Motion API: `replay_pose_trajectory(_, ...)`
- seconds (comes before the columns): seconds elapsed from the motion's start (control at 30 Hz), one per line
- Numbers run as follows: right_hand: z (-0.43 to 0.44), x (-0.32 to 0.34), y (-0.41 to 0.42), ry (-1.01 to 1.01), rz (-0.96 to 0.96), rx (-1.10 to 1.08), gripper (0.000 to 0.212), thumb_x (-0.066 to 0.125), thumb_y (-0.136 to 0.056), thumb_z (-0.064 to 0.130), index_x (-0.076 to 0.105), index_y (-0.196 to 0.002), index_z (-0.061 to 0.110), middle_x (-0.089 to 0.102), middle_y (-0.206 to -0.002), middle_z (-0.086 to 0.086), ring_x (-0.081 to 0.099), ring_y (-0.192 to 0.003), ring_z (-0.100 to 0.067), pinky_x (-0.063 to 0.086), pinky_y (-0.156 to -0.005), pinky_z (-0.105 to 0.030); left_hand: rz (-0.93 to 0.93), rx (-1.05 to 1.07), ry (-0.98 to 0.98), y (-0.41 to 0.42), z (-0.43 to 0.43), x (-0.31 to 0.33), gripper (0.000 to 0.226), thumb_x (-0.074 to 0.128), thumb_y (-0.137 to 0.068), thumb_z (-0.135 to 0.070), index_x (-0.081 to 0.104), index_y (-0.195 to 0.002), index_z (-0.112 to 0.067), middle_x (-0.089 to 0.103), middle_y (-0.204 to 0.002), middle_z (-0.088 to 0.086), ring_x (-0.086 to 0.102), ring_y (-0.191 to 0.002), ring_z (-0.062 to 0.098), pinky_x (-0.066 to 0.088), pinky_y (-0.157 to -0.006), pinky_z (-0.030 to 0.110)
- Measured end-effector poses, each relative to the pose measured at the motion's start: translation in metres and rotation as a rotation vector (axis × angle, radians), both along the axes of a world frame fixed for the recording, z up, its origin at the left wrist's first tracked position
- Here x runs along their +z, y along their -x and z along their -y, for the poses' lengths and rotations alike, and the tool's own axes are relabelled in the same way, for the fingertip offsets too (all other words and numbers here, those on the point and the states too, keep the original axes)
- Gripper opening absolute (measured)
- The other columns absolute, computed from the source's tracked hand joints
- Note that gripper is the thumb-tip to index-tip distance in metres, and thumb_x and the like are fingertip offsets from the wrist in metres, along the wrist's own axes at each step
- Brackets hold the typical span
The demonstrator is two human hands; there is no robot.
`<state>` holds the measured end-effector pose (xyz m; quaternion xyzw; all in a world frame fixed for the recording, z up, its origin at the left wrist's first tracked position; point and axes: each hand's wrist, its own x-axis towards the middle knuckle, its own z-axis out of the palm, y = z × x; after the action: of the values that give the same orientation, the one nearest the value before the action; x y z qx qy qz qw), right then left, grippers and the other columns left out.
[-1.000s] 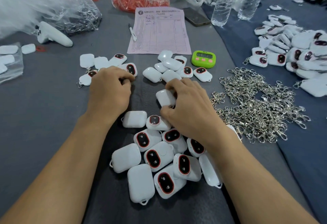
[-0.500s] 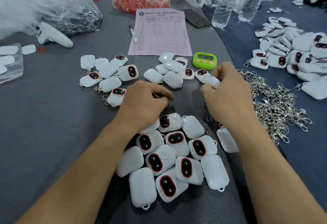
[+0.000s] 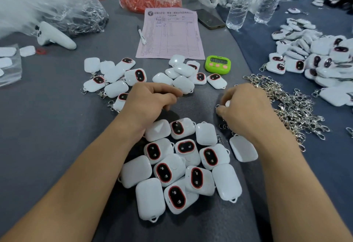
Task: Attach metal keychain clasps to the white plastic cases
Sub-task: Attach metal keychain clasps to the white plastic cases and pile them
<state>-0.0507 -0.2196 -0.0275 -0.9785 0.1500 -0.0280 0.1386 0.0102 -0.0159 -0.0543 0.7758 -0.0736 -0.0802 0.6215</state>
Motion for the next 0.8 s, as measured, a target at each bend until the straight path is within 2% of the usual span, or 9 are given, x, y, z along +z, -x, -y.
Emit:
replay_pose_trajectory(0.07,-0.002,-0.002,-0.001,0.016,-0.012,0.003,0.017,0.068,-0.091,0.030,0.072,-0.096,0.014,0.069,-0.097,-0.013,0.065,-0.096,-0.035,0.053,-0.079,-0.035,-0.006,0.000,0.004,0.000,0.000,0.001,0.030,0.069,-0.082,0.000,0.082,-0.076,-0.027,0.076,-0.086,0.013,0.053,-0.057,0.008,0.045,-0.056,0.013)
replay_pose_trajectory(0.17,-0.009,-0.004,-0.002,-0.079,0.086,-0.022,0.014,0.072,-0.087,0.030,0.067,-0.074,0.025,0.069,-0.083,-0.005,0.065,-0.086,-0.030,0.052,-0.073,-0.035,-0.029,-0.011,0.014,0.000,0.000,0.004,0.032,0.069,-0.084,0.000,0.082,-0.074,-0.027,0.077,-0.086,0.010,0.054,-0.057,0.006,0.044,-0.055,0.012)
replay_pose_trajectory(0.23,-0.015,-0.007,-0.006,-0.298,0.228,-0.062,0.019,0.073,-0.084,0.027,0.064,-0.067,0.024,0.064,-0.069,0.003,0.061,-0.071,-0.022,0.050,-0.067,-0.034,-0.047,-0.027,0.079,-0.001,-0.004,0.007,0.032,0.067,-0.086,0.000,0.082,-0.074,-0.027,0.077,-0.086,0.006,0.054,-0.057,0.006,0.044,-0.055,0.012)
replay_pose_trajectory(0.33,-0.028,-0.008,-0.010,-0.787,0.414,-0.057,0.019,0.070,-0.087,0.016,0.063,-0.071,0.021,0.057,-0.060,0.005,0.046,-0.056,-0.016,0.037,-0.058,-0.030,0.002,-0.078,0.104,0.001,-0.006,0.010,0.019,0.068,-0.089,-0.013,0.082,-0.083,-0.025,0.078,-0.087,0.002,0.056,-0.063,0.009,0.046,-0.060,0.015)
replay_pose_trajectory(0.4,-0.036,-0.007,-0.009,-1.052,0.430,-0.015,0.020,0.065,-0.092,0.009,0.059,-0.075,0.019,0.059,-0.058,-0.001,0.045,-0.053,-0.019,0.036,-0.052,-0.031,0.055,-0.106,0.048,0.004,-0.004,0.009,0.014,0.069,-0.090,-0.022,0.082,-0.085,-0.024,0.077,-0.085,0.001,0.056,-0.063,0.010,0.046,-0.060,0.015)
replay_pose_trajectory(0.47,-0.040,-0.008,-0.009,-1.195,0.402,0.051,0.017,0.060,-0.095,0.004,0.056,-0.080,0.014,0.064,-0.060,-0.007,0.047,-0.048,-0.020,0.038,-0.047,-0.029,0.082,-0.141,0.003,0.007,-0.001,0.008,0.009,0.072,-0.088,-0.028,0.082,-0.087,-0.026,0.078,-0.084,-0.001,0.059,-0.063,0.011,0.050,-0.061,0.019)
replay_pose_trajectory(0.53,-0.043,-0.010,-0.009,-1.265,0.363,0.082,0.018,0.057,-0.096,0.002,0.054,-0.082,0.012,0.067,-0.062,-0.010,0.049,-0.045,-0.020,0.040,-0.045,-0.027,0.078,-0.165,0.019,0.008,0.000,0.009,0.006,0.078,-0.086,-0.023,0.082,-0.090,-0.025,0.078,-0.084,0.001,0.065,-0.067,0.015,0.054,-0.063,0.023)
replay_pose_trajectory(0.67,-0.044,-0.015,-0.010,-1.248,0.329,0.074,0.023,0.059,-0.096,0.002,0.055,-0.075,0.011,0.066,-0.061,-0.011,0.048,-0.042,-0.021,0.040,-0.041,-0.026,0.096,-0.114,0.032,0.008,0.003,0.007,0.011,0.079,-0.084,-0.006,0.080,-0.088,-0.016,0.078,-0.077,0.002,0.068,-0.063,0.008,0.052,-0.059,0.018)
replay_pose_trajectory(0.8,-0.045,-0.017,-0.010,-1.228,0.316,0.079,0.022,0.059,-0.097,0.003,0.056,-0.076,0.008,0.067,-0.060,-0.008,0.050,-0.043,-0.022,0.041,-0.044,-0.030,0.098,-0.110,0.038,0.008,0.003,0.008,0.016,0.078,-0.084,-0.004,0.079,-0.086,-0.020,0.078,-0.076,0.000,0.070,-0.065,0.006,0.052,-0.059,0.016)
